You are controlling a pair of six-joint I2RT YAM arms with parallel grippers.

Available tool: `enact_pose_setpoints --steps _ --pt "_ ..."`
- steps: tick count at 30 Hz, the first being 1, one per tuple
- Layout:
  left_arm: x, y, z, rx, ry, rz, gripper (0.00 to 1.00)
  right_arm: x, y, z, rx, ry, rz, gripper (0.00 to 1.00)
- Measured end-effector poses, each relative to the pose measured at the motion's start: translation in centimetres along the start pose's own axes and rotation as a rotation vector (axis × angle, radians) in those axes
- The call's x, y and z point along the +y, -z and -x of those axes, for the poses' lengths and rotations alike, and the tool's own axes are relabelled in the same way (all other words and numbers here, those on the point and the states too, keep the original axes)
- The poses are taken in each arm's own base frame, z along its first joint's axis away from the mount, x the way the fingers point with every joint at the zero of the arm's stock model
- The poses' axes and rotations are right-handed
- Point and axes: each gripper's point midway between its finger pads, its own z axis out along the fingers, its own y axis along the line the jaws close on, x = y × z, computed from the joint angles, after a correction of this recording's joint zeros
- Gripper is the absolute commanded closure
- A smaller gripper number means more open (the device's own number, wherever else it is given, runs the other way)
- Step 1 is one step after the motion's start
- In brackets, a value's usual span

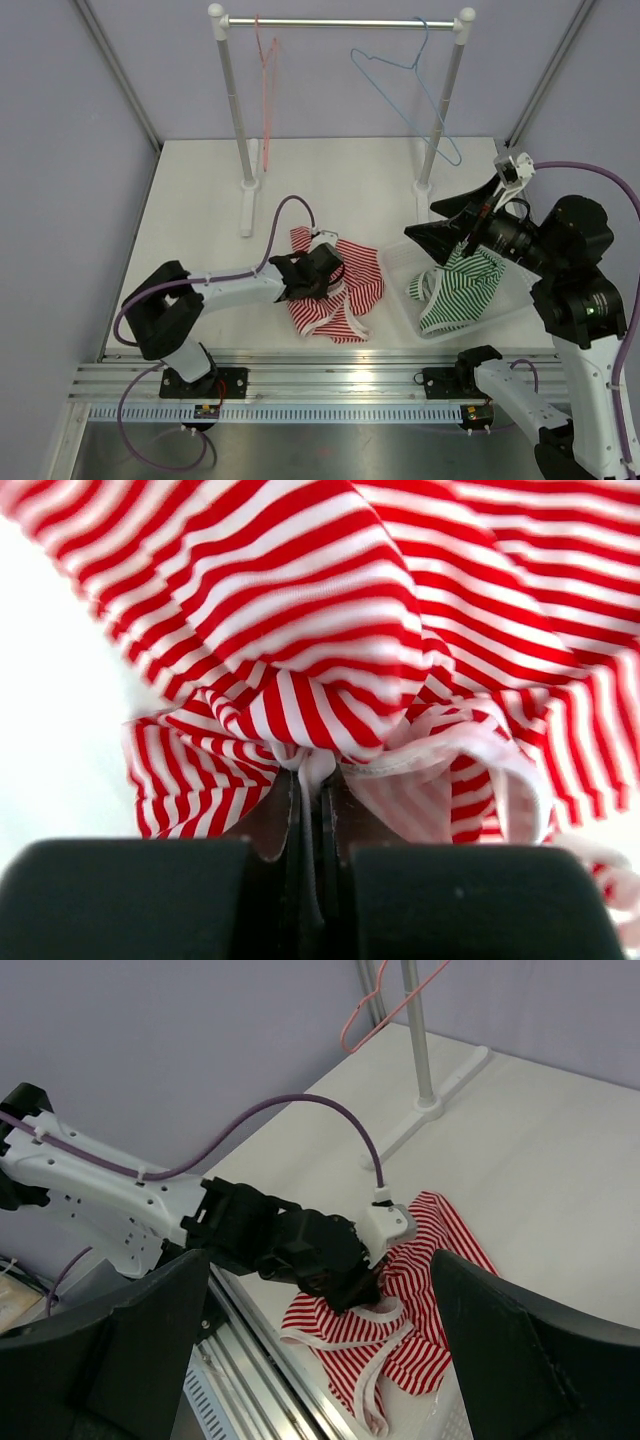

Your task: Remove the tank top from the hanger

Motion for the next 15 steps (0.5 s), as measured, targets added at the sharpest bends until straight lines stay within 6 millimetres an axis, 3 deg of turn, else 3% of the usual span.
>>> enact_pose_setpoints --steps 3,7,11,15 --pt "0.4 2.8 1.5 -0.056 0.003 0.001 1.0 0.1 0.9 0.6 -0.04 0.019 -0.038 0.01" --pt "-0.5 8.2 6.1 -0.195 0.01 -0.049 1.0 -0.3 2.1 1.5 -0.099 0.034 -0.11 0.01" --pt "-2.7 13.7 10.8 -0.333 0.0 -0.144 1.0 -0.8 3.2 2.4 -0.158 0.043 -0.186 0.0" --pt "-5.8 18.0 13.2 -0.413 -0.085 -0.265 1.0 -1.3 4.6 3.2 -0.22 0.053 -0.261 0.0"
